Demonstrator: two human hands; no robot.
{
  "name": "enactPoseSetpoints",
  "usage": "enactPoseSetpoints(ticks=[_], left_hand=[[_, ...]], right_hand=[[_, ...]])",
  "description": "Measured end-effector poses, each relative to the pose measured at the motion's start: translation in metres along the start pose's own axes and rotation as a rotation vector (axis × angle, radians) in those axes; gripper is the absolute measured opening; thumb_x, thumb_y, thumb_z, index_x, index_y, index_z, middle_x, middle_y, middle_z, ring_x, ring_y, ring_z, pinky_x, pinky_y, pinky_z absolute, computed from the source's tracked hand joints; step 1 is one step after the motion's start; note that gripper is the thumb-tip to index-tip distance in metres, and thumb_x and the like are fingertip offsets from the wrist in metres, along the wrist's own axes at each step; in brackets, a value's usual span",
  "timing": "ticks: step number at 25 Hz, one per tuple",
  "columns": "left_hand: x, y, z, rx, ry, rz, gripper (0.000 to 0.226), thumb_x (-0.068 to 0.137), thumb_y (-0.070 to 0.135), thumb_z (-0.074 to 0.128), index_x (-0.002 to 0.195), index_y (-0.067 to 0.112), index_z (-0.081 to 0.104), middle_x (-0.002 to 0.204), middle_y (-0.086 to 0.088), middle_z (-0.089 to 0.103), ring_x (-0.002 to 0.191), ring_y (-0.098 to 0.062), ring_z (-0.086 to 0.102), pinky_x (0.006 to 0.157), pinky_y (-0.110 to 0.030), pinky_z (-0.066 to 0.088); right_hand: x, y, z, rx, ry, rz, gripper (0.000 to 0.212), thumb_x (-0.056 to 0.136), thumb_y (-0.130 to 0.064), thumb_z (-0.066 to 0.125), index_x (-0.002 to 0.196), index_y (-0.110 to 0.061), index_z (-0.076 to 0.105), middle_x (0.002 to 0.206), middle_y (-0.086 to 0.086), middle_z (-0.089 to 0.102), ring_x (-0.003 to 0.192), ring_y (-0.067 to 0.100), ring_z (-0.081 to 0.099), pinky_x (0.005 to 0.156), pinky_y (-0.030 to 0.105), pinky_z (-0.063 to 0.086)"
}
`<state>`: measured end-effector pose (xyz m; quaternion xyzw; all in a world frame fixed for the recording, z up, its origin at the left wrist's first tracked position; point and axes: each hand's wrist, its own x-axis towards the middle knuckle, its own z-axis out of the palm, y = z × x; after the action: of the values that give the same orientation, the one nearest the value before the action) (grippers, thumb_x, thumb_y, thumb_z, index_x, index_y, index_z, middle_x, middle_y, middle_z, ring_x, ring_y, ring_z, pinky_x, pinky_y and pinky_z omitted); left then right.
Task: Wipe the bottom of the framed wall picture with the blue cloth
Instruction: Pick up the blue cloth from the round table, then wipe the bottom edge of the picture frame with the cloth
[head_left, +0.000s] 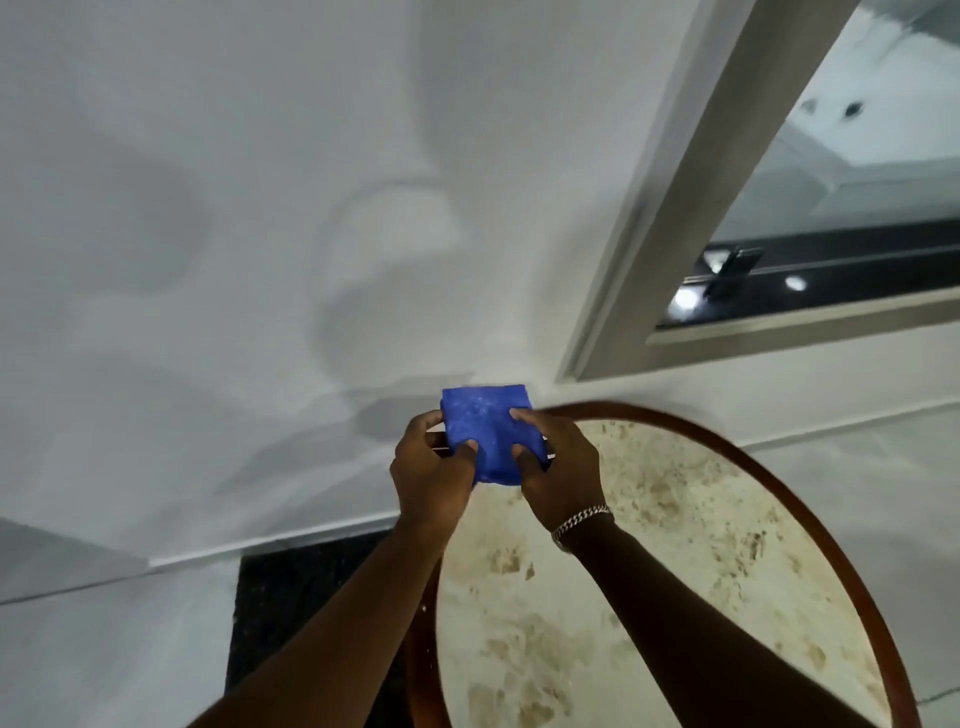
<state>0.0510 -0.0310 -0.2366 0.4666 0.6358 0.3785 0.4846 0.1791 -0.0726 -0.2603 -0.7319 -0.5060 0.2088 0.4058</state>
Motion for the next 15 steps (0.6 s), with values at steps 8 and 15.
enactPoseSetpoints(ticks=[8,15], left_hand=[[-0.029,0.204,-0.118,-0.202,0.087,0.521,0.042,0.081,0.001,0.071,0.115,0.022,0.059,0.095,0.0,0.068,0.086,-0.014,0.066,0.06,-0.01,0.055],[-0.051,0.395,-0.191,-0.298,0.161,1.047,0.04,0.085,0.007,0.068,0.117,0.027,0.055,0.104,0.019,0.063,0.094,0.004,0.062,0.071,-0.01,0.054]], right_hand=[[0.04,-0.22,-0.079,0.153,0.406,-0.473,0.025,0.087,-0.012,0.067,0.111,-0.015,0.068,0.101,0.005,0.066,0.088,0.005,0.059,0.07,0.005,0.045],[0.084,-0.408,-0.159,0.325,0.649,-0.79,0.031,0.089,-0.011,0.067,0.118,-0.019,0.064,0.107,0.004,0.062,0.099,0.006,0.059,0.075,0.022,0.055]])
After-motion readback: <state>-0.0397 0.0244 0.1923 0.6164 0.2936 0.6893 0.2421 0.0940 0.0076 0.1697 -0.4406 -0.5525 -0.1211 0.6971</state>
